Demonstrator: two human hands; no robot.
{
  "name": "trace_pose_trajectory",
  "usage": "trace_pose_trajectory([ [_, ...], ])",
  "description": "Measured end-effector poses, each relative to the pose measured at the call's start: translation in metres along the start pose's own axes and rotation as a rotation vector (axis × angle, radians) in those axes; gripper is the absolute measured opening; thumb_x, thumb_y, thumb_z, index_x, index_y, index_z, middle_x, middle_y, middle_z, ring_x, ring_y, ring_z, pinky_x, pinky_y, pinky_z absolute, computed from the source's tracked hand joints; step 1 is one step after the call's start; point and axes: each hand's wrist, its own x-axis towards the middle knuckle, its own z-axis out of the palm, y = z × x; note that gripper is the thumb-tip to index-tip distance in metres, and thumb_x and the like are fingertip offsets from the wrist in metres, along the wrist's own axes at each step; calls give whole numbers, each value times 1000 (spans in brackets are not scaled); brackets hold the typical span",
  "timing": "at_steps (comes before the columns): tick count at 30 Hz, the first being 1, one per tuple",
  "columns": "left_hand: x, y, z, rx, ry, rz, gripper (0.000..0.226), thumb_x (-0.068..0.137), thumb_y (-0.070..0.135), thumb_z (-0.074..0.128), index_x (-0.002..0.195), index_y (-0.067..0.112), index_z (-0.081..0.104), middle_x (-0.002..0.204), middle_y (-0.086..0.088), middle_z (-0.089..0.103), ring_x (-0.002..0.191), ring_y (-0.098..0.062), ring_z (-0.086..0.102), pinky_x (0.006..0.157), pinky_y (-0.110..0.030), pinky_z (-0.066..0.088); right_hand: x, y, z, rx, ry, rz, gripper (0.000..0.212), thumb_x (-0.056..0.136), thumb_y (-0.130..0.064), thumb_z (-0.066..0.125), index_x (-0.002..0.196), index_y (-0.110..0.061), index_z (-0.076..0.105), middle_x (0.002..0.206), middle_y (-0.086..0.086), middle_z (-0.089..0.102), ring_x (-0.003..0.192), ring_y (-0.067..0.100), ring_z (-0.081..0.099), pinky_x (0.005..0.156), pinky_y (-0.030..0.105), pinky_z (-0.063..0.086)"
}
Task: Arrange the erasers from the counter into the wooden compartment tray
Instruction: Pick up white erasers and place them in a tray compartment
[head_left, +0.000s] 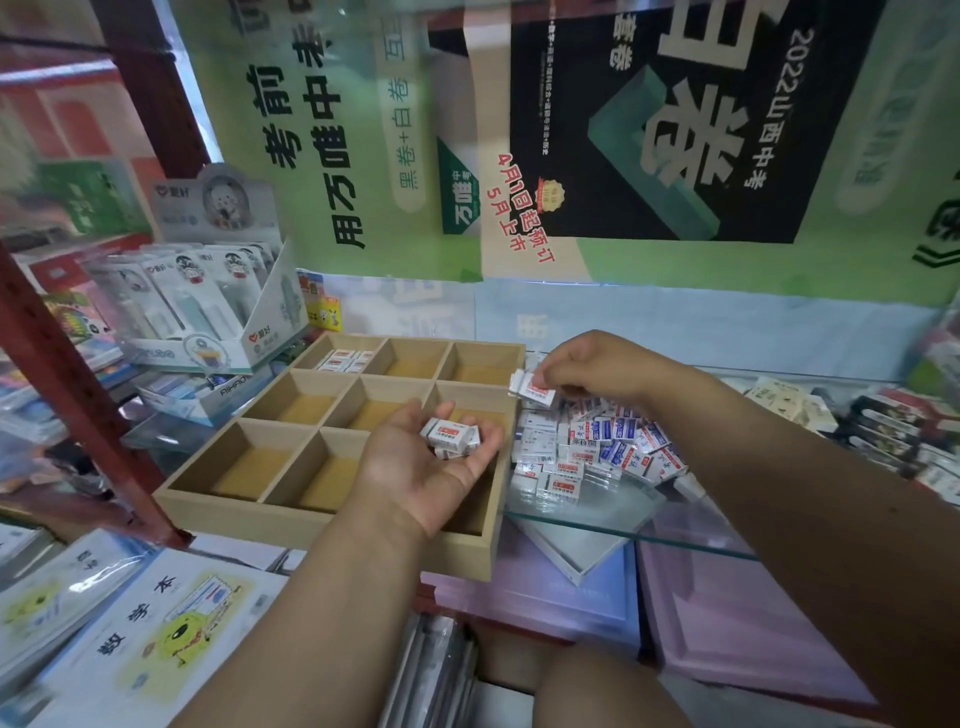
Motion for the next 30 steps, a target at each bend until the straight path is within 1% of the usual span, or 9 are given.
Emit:
trace_pose_trajectory([
  [3, -2, -4, 9, 35, -26, -27, 29, 101, 31, 42, 99, 3, 52, 100, -21, 51, 105, -37, 50, 79, -51, 51, -1, -14, 5, 140, -31, -70, 17, 80, -21, 71, 87, -6, 73, 55, -10, 59, 56, 8, 48, 66, 27, 37],
  [7, -7, -7, 14, 43, -101, -61, 45, 101, 39, 36, 110, -1, 56, 110, -26, 63, 108, -36, 59, 79, -53, 49, -12, -42, 20, 113, -133, -202, 6, 79, -18, 74, 85, -16, 74, 82, 0, 72, 74, 7, 62, 79, 28, 49],
  [9, -8, -6, 14, -15, -88, -81, 46, 100, 39, 41, 107, -3, 58, 108, -24, 64, 104, -33, 62, 77, -51, 53, -17, -51, 31, 25, -164, -251, 11, 79, -21, 75, 88, -15, 74, 87, 2, 73, 72, 5, 62, 73, 22, 50],
  [11, -7, -2, 14, -101, -25, -114, 37, 96, 35, 51, 94, 0, 60, 108, -19, 62, 106, -29, 61, 64, -40, 60, -16, -52, 31, 3, -83, -267, 11, 81, -24, 73, 89, -16, 74, 89, 3, 73, 72, 6, 60, 69, 20, 48],
  [14, -6, 3, 10, -118, 84, -117, 24, 91, 28, 60, 82, 5, 60, 103, -17, 60, 92, -28, 61, 41, -24, 54, -11, -36, 18, -171, 90, -222, 12, 82, -26, 72, 89, -16, 73, 82, -4, 68, 68, 5, 56, 59, 15, 42],
  [16, -8, 5, 6, -110, 125, -79, 21, 90, 26, 61, 85, 6, 60, 94, -13, 59, 91, -28, 62, 40, -19, 51, -8, -20, 17, -453, 60, -173, 13, 80, -27, 72, 89, -18, 73, 78, -10, 62, 72, 7, 56, 59, 18, 41],
  [19, -12, 6, 3, -85, 147, -59, 20, 90, 27, 63, 92, 7, 59, 89, -10, 59, 91, -27, 63, 40, -16, 49, -2, 0, 30, -778, -39, -112, 29, 75, -40, 75, 95, -21, 70, 91, -4, 65, 86, 15, 58, 71, 27, 46],
  [26, -11, 2, -3, -57, 162, -56, 21, 91, 28, 60, 80, 10, 57, 76, -6, 55, 88, -26, 63, 39, -15, 47, 1, 13, 37, -849, -22, -174, 32, 74, -40, 76, 97, -21, 68, 98, 0, 61, 97, 19, 53, 81, 32, 47],
  [30, -11, 2, -3, -56, 157, -57, 21, 90, 26, 60, 78, 10, 58, 75, -6, 55, 87, -27, 62, 38, -16, 47, -10, 17, 19, -804, 16, -146, 26, 72, -38, 79, 88, -23, 65, 84, -8, 52, 87, 13, 46, 72, 28, 40],
])
